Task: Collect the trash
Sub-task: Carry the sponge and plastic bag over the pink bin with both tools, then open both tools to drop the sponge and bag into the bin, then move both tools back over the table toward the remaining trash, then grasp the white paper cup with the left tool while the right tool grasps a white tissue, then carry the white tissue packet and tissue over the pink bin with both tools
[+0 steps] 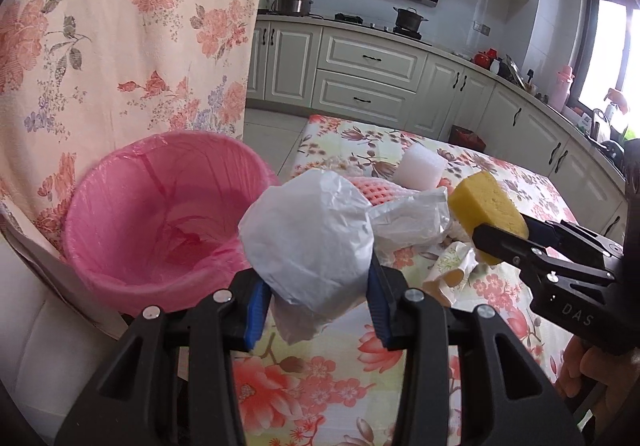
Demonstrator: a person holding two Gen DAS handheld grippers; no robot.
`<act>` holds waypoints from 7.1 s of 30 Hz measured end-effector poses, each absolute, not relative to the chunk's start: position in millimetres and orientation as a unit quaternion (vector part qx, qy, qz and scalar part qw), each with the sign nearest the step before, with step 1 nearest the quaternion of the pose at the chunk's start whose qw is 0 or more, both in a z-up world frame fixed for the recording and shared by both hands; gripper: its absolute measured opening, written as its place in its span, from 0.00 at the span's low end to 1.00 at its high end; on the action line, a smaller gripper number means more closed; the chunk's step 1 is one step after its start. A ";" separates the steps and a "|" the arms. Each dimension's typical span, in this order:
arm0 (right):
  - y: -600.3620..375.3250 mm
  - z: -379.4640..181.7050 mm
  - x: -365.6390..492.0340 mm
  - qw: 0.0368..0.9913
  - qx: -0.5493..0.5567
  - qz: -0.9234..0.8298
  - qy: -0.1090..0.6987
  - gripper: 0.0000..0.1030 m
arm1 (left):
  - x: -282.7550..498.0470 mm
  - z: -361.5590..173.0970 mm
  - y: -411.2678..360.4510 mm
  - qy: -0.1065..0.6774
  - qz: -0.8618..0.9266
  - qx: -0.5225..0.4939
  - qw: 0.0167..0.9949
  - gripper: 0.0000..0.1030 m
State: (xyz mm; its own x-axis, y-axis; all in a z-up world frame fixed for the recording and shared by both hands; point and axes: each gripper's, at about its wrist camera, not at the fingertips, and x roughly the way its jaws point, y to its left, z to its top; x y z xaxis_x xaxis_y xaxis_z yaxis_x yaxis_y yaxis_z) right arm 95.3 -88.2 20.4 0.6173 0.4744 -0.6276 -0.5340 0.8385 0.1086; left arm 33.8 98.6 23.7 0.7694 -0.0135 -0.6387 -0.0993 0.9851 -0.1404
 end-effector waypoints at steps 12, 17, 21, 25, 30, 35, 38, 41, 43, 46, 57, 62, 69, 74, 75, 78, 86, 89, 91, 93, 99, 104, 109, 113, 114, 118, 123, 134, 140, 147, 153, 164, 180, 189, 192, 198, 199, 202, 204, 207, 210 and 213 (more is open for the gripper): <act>-23.7 37.3 112.9 0.887 -0.068 0.319 0.327 0.45 | 21.6 39.9 170.5 0.315 0.088 -0.106 0.939 0.40; 8.8 37.7 119.8 0.877 -0.078 0.338 0.332 0.45 | 22.0 42.0 195.6 0.310 0.107 -0.114 0.938 0.40; 32.6 36.5 123.0 0.870 -0.086 0.353 0.334 0.45 | 24.6 41.8 211.3 0.309 0.117 -0.117 0.937 0.40; 52.9 35.1 129.7 0.864 -0.090 0.364 0.336 0.45 | 27.1 40.2 228.9 0.310 0.129 -0.123 0.934 0.40; 72.8 33.1 138.2 0.858 -0.096 0.375 0.339 0.45 | 30.7 38.1 246.2 0.314 0.141 -0.127 0.930 0.40; 90.5 28.4 146.0 0.850 -0.102 0.382 0.347 0.45 | 31.7 36.3 259.4 0.314 0.150 -0.134 0.928 0.40; 99.5 24.9 148.8 0.847 -0.106 0.387 0.349 0.46 | 34.2 34.1 264.9 0.317 0.152 -0.135 0.926 0.40; 107.6 21.9 150.7 0.844 -0.110 0.391 0.350 0.46 | 36.2 31.5 269.4 0.320 0.154 -0.136 0.925 0.40; 112.0 20.0 152.4 0.843 -0.111 0.392 0.352 0.46 | 36.9 30.4 271.8 0.321 0.154 -0.138 0.924 0.41; 114.5 18.1 153.7 0.843 -0.111 0.390 0.352 0.47 | 37.9 29.1 274.5 0.320 0.155 -0.141 0.924 0.47; 107.5 16.7 159.9 0.852 -0.111 0.374 0.349 0.71 | 31.0 31.6 273.8 0.313 0.163 -0.146 0.924 0.67; 101.8 16.1 161.2 0.853 -0.109 0.370 0.352 0.77 | 31.0 31.8 270.4 0.315 0.160 -0.143 0.925 0.67; 85.1 23.5 157.8 0.860 -0.094 0.364 0.345 0.82 | 30.6 35.6 261.3 0.315 0.154 -0.136 0.927 0.69; 64.5 27.8 153.5 0.866 -0.087 0.357 0.340 0.82 | 27.8 38.8 249.5 0.312 0.147 -0.131 0.929 0.74; 58.3 28.3 151.9 0.868 -0.086 0.354 0.339 0.82 | 26.7 39.1 246.5 0.311 0.145 -0.131 0.930 0.75; 36.4 29.3 149.4 0.875 -0.075 0.342 0.336 0.82 | 25.3 37.8 236.8 0.311 0.140 -0.129 0.931 0.77; -34.2 28.7 142.7 0.892 -0.049 0.301 0.333 0.82 | 23.7 39.1 210.0 0.303 0.137 -0.130 0.934 0.77; -60.7 28.7 141.0 0.900 -0.046 0.281 0.331 0.82 | 25.8 37.5 197.3 0.304 0.126 -0.128 0.936 0.77; -80.4 28.0 139.2 0.906 -0.045 0.265 0.328 0.82 | 28.2 36.0 187.2 0.306 0.115 -0.125 0.937 0.77; -98.4 25.6 138.0 0.908 -0.045 0.254 0.330 0.82 | 29.7 34.8 174.8 0.306 0.101 -0.119 0.939 0.77; -146.3 12.7 135.9 0.911 -0.036 0.226 0.342 0.82 | 35.1 31.8 137.0 0.306 0.067 -0.098 0.945 0.77; -179.4 -2.6 134.5 0.911 -0.026 0.205 0.356 0.82 | 41.8 26.2 106.2 0.311 0.043 -0.085 0.946 0.77; -205.6 -14.4 133.0 0.912 -0.018 0.192 0.363 0.82 | 51.3 18.4 73.4 0.321 0.016 -0.069 0.945 0.77; -224.5 -23.5 134.1 0.911 -0.008 0.189 0.368 0.82 | 59.9 10.2 45.9 0.332 -0.012 -0.054 0.942 0.77; -228.9 -25.9 134.6 0.910 -0.007 0.187 0.369 0.82 | 62.1 7.7 38.5 0.335 -0.018 -0.050 0.941 0.77; -244.0 -33.0 137.8 0.909 -0.001 0.181 0.375 0.82 | 71.4 -1.8 14.9 0.348 -0.038 -0.039 0.936 0.77; -258.7 -38.6 142.8 0.908 -0.001 0.180 0.378 0.82 | 85.0 -12.4 -12.0 0.362 -0.055 -0.019 0.930 0.77; -276.0 -43.6 156.0 0.905 -0.018 0.182 0.384 0.82 | 116.6 -40.6 -55.0 0.396 -0.077 0.019 0.915 0.77; -277.8 -44.8 160.2 0.904 -0.020 0.185 0.386 0.82 | 128.0 -52.2 -65.1 0.411 -0.081 0.033 0.908 0.76; -274.0 -47.6 162.9 0.900 -0.022 0.191 0.391 0.82 | 134.3 -62.2 -64.6 0.427 -0.082 0.039 0.900 0.68; -267.2 -49.2 164.9 0.897 -0.028 0.195 0.395 0.82 | 136.7 -71.6 -63.0 0.445 -0.098 0.025 0.890 0.32; -236.9 -56.6 174.8 0.887 -0.044 0.211 0.408 0.82 | 122.6 -70.0 -46.9 0.446 -0.102 -0.010 0.889 0.22; -197.6 -75.1 187.6 0.873 -0.063 0.198 0.440 0.62 | 99.3 -47.3 -18.9 0.426 -0.094 -0.033 0.899 0.20; -196.1 -76.4 179.4 0.870 -0.051 0.208 0.444 0.37 | 88.2 -32.4 -11.0 0.412 -0.088 -0.039 0.906 0.20; -199.6 -69.6 170.4 0.875 -0.044 0.206 0.436 0.37 | 85.5 -26.4 -8.1 0.406 -0.086 -0.039 0.909 0.20; -206.8 -47.6 155.5 0.891 -0.027 0.196 0.409 0.37 | 77.2 -15.9 -6.4 0.394 -0.084 -0.036 0.914 0.20; -207.2 -43.6 153.6 0.893 -0.026 0.196 0.405 0.37 | 75.7 -14.4 -6.4 0.393 -0.083 -0.034 0.915 0.20; -207.2 -29.8 147.8 0.899 -0.028 0.196 0.390 0.37 | 71.2 -9.4 -3.3 0.386 -0.080 -0.035 0.918 0.20; -206.9 -20.9 145.0 0.903 -0.027 0.198 0.381 0.37 | 69.0 -5.4 -0.7 0.382 -0.076 -0.034 0.920 0.20; -206.4 -9.1 140.7 0.907 -0.026 0.201 0.370 0.37 | 66.4 1.9 3.9 0.374 -0.072 -0.036 0.924 0.20; -205.5 0.4 136.2 0.910 -0.025 0.204 0.359 0.37 | 62.1 11.2 8.3 0.365 -0.066 -0.035 0.928 0.20; -204.1 8.6 132.1 0.913 -0.025 0.207 0.350 0.37 | 57.1 19.3 12.3 0.356 -0.061 -0.033 0.932 0.20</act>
